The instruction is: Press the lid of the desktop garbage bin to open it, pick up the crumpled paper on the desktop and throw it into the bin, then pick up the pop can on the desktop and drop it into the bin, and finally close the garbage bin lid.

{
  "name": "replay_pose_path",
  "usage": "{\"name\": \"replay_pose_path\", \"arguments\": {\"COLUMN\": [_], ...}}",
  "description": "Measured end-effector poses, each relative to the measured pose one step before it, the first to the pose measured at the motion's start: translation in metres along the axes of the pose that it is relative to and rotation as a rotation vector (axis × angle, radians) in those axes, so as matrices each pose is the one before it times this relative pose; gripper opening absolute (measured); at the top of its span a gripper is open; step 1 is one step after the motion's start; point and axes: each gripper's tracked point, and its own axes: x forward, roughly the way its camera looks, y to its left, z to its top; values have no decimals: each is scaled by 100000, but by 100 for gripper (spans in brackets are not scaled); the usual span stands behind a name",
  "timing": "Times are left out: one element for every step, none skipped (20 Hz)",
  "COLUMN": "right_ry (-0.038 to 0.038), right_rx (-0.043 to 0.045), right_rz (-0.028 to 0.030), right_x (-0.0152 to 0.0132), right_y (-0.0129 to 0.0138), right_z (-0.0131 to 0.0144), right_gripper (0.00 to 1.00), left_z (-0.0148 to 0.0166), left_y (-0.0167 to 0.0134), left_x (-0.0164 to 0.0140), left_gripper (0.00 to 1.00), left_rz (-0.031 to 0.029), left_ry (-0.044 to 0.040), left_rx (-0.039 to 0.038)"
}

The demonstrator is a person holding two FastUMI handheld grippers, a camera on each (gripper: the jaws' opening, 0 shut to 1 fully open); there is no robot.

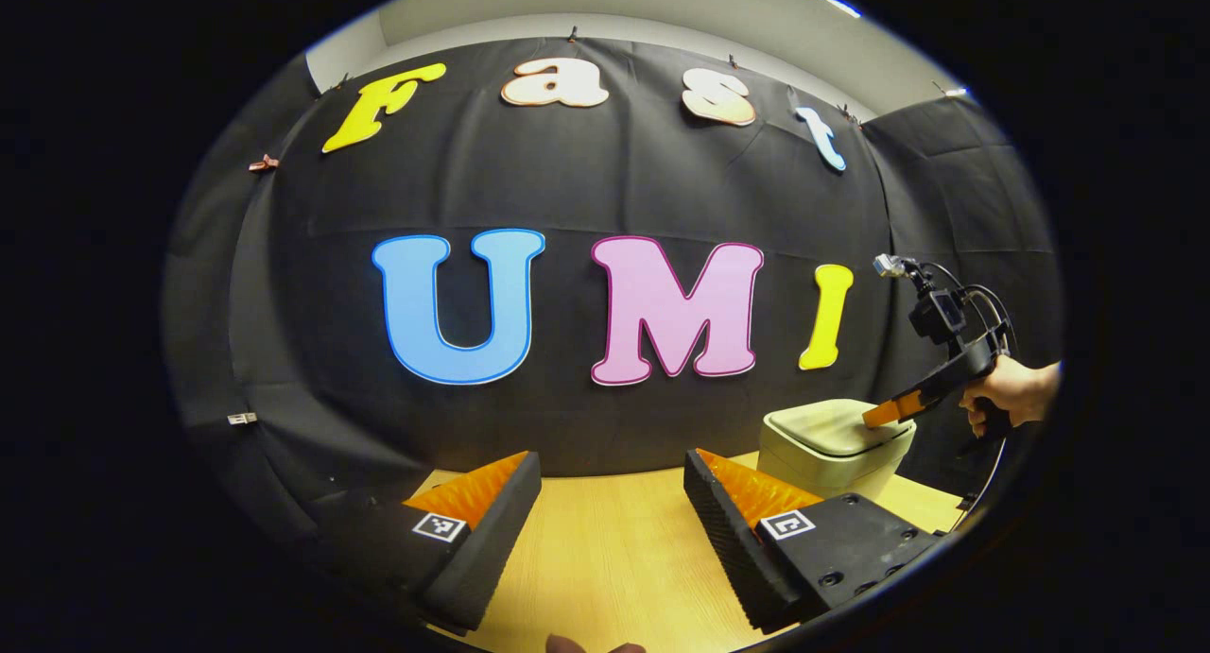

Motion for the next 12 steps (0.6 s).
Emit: {"name": "replay_pose_path", "arguments": {"right_ry": [-1759,-3040,-2623,-2580,-2599,-2333,-1881,-1721,-1563,-1752,-1026,-872], "right_rx": [-295,136,492,676,722,706,542,270,3,-223,-431,-453], "right_rz": [156,201,416,608,542,607,375,197,66,514,383,382], "right_x": [-604,-513,-548,-491,-483,-575,-478,-649,-430,-617,-398,-357], "right_y": [151,128,148,205,159,166,47,43,20,151,113,147], "right_z": [484,1002,702,880,840,815,761,647,590,703,398,239], "right_gripper": [5,5,1,5,5,1,5,5,5,5,5,5], "left_z": [18,-14,-95,144,1,116,-5,20,6,168,84,-71], "left_y": [36,-71,-7,-4,-10,5,25,-15,-29,-107,-77,-52], "left_x": [-168,-63,-38,-107,-38,-21,-43,63,-28,64,14,28], "left_gripper": [97,97,97,97,97,97,97,97,97,97,97,97], "left_rz": [-2,-111,-116,-168,-62,2,-67,-52,-190,-282,-135,-98], "left_ry": [-26,39,47,-43,-104,-122,-64,11,-119,-174,-150,-101], "left_rx": [-145,-122,47,150,184,244,164,72,-66,78,77,-65]}}
